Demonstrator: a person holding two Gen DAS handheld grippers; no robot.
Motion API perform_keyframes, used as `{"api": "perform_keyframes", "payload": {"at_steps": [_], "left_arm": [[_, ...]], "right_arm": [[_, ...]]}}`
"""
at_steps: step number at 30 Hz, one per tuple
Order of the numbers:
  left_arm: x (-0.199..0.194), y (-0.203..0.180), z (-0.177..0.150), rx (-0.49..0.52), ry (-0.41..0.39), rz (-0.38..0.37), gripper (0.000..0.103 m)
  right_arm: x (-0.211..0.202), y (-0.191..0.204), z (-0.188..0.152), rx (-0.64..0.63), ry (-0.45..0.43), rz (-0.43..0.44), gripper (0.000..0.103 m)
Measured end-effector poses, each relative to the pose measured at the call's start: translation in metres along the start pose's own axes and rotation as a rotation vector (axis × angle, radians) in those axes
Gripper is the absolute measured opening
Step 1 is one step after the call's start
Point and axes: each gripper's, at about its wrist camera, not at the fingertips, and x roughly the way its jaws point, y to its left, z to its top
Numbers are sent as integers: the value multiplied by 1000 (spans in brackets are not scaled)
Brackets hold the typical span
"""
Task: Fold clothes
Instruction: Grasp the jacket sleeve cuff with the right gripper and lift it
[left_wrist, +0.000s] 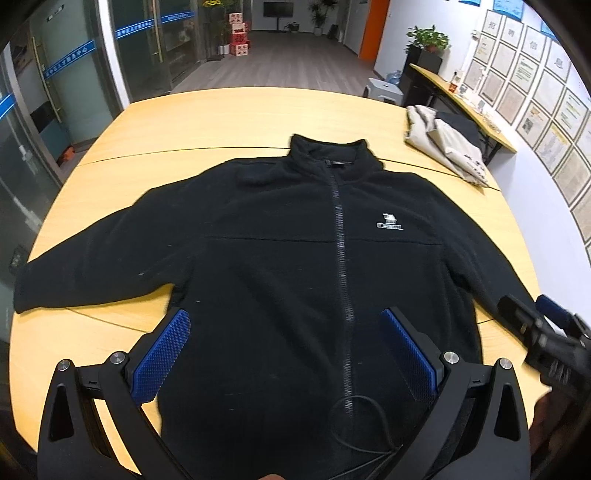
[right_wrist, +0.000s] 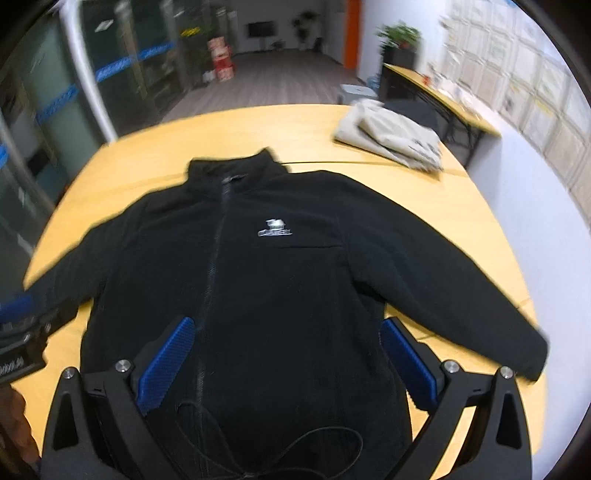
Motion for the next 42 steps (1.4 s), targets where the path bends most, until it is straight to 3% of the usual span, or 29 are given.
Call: {"api": "perform_keyframes", "payload": {"at_steps": [4,9,11,15,19,22,24,26,29,31,34,38,42], "left_arm": [[9,-27,1,18,1,-20,103],[26,-69,5,35,-5,-38,103],[34,-88,9,45,-7,-42,103],[46,-117,13,36,0,-53,103],[49,-138,10,51,3,-50,103],[49,-145,4,58,5,-36,103],[48,-145,1,54,9,-25,103],[47,-139,-2,39,7,-13,103],[42,-125,-5,11,-1,1,103],[39,-111,-6,-12,-6,6,103],[31,-85,-7,-49,-27,12,103],[25,-37,-3,-105,-51,22,103],[21,22,0,-150,-71,17,103]], "right_arm": [[24,-113,-17,255,61,-39,103],[47,-271,-63,542,109,-218,103],[53,-318,-81,616,118,-259,103],[61,-380,-113,764,120,-321,102],[69,-413,-134,868,123,-350,100],[71,-418,-136,854,106,-398,92],[71,-419,-133,830,97,-442,76],[67,-424,-131,834,72,-456,40],[62,-427,-126,857,27,-406,21],[52,-423,-115,830,-22,-396,14],[18,-405,-91,755,-139,-395,13],[-35,-327,-25,553,-335,-371,13],[-75,-228,69,332,-496,-296,13]]}}
